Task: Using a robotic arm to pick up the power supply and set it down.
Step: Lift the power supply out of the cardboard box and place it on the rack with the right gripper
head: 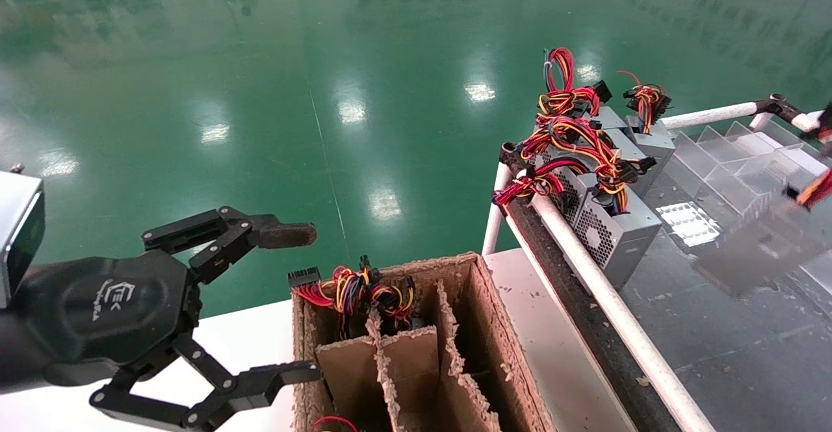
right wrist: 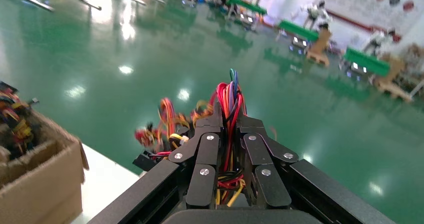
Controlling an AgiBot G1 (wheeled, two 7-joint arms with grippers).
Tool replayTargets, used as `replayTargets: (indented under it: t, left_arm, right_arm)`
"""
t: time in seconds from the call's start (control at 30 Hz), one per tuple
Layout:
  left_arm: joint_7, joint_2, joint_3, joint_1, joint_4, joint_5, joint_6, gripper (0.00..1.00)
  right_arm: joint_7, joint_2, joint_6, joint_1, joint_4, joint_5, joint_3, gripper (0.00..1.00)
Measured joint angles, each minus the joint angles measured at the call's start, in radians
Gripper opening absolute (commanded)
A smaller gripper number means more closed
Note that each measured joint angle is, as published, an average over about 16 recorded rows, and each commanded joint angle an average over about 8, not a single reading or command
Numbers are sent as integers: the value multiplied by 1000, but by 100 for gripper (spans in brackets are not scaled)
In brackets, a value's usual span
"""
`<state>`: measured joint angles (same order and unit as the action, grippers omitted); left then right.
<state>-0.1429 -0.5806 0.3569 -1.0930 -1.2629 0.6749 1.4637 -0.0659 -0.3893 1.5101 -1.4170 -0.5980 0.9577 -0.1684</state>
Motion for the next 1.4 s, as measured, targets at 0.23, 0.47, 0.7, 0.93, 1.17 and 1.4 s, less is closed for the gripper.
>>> replayTargets:
  t: [0.23, 0.47, 0.7, 0.93, 1.17, 1.4]
  left_arm:
    - [0, 0, 0, 0, 0, 0, 0, 100]
    - [0, 0, 0, 0, 0, 0, 0, 100]
    - [0, 0, 0, 0, 0, 0, 0, 100]
    - [0, 0, 0, 0, 0, 0, 0, 100]
    - [0, 0, 0, 0, 0, 0, 0, 100]
    - [0, 0, 0, 0, 0, 0, 0, 100]
  right_arm:
    - [-39, -54, -4, -29, 77, 66, -43, 0]
    - [-72, -134, -15, -99, 132, 133, -88, 0]
    - [-104, -215, -32, -178, 190, 193, -127, 0]
    - [-142, -291, -54, -244, 269, 242, -160, 0]
    - [-186, -357, -70, -296, 350, 279, -184, 0]
    - [-228, -409, -79, -336, 420, 308, -204, 23]
